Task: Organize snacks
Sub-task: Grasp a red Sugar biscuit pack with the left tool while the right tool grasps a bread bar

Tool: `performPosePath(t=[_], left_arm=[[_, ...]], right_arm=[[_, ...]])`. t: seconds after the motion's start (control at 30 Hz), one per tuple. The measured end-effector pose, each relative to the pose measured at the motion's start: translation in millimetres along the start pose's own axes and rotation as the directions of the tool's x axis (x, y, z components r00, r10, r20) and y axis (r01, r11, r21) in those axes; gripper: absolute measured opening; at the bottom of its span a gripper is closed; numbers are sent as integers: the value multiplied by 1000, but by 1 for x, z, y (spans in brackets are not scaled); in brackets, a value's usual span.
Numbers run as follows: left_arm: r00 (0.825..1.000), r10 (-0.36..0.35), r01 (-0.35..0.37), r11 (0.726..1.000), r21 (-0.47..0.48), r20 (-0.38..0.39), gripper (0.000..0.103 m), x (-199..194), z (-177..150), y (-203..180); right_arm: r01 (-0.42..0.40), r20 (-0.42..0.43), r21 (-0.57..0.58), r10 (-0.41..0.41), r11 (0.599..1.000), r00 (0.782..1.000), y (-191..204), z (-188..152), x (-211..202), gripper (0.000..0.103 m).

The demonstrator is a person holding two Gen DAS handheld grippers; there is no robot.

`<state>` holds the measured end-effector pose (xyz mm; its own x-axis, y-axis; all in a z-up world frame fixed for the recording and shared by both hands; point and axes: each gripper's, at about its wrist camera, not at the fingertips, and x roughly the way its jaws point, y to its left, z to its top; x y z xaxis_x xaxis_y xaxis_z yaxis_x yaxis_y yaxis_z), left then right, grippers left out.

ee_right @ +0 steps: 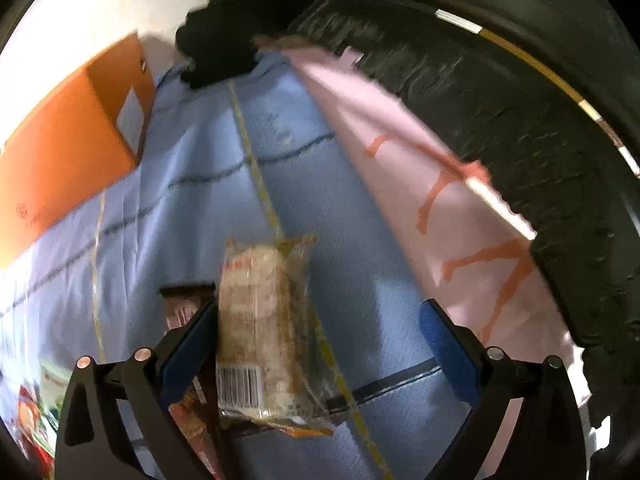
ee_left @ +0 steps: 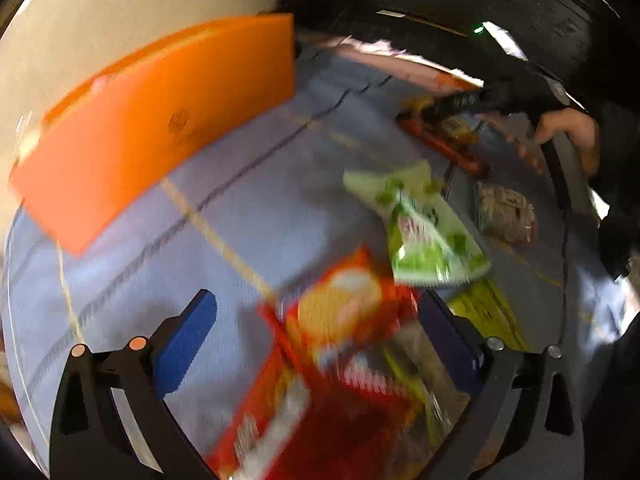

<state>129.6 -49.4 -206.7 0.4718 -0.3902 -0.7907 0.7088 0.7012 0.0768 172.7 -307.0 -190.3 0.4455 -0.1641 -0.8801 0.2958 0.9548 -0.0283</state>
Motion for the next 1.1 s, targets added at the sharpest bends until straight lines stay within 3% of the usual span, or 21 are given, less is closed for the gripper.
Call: performPosePath(t=[0.1, 0.17, 0.2, 0.23, 0.27, 0.3, 0.43, 0.67, 0.73, 0.77, 0.83, 0.9, 0.93, 1.0, 1.1], left_arm=[[998, -43, 49, 992, 114, -49, 99, 15, 5, -9], [988, -122, 130, 989, 75, -96, 81, 26, 5, -9], [984, -150, 153, 988, 24, -94, 78, 26, 4, -5], [979, -192, 189, 981, -45, -72, 67, 24, 1, -1], [971, -234, 230, 971, -69, -53, 56, 20, -1, -2], [964, -263, 259, 962, -86, -46, 55, 17, -4, -2], [969, -247, 242, 962, -126, -25, 44, 4, -12, -7], [989, -145, 127, 943, -309, -37, 43, -14, -14, -1], [989, -148, 132, 913, -385, -14, 41, -20, -10, 2], [990, -140, 129, 898, -420, 6, 27, -25, -9, 4], [997, -69, 81, 868, -491, 42, 24, -40, 0, 9], [992, -35, 99, 818, -567, 124, 24, -59, 10, 20], [989, -21, 105, 806, -582, 149, 19, -63, 14, 23], [990, 16, 71, 808, -585, 143, 13, -65, 22, 29], [997, 32, 10, 843, -537, 68, 15, -54, 26, 31]], right_arm=[[-8, -10, 9, 8, 1000, 1000, -1, -6, 3, 99], [7, -3, 17, -7, 1000, 1000, 1, -11, -1, 95], [4, 6, 16, -4, 1000, 1000, 3, -12, -3, 84], [0, 20, 6, 0, 1000, 1000, 8, -14, -8, 76], [-6, 29, -10, 6, 1000, 1000, 13, -17, -13, 53], [-5, 34, -36, 6, 999, 999, 21, -19, -17, 36], [-30, 26, -11, 30, 999, 999, 27, -26, -22, 36], [-95, -13, 73, 96, 993, 995, 11, -33, -42, 36], [-141, 5, 113, 141, 984, 990, 4, -34, -55, 36], [-154, 19, 112, 153, 982, 988, 3, -32, -62, 36], [-178, 57, 94, 173, 980, 983, 5, -25, -80, 36], [-205, 82, 75, 199, 976, 977, 10, -13, -93, 36], [-216, 101, 52, 210, 975, 973, 17, -5, -100, 36], [-258, 128, 25, 253, 966, 959, 27, 11, -111, 36], [-346, 179, -11, 342, 938, 922, 41, 27, -134, 36]])
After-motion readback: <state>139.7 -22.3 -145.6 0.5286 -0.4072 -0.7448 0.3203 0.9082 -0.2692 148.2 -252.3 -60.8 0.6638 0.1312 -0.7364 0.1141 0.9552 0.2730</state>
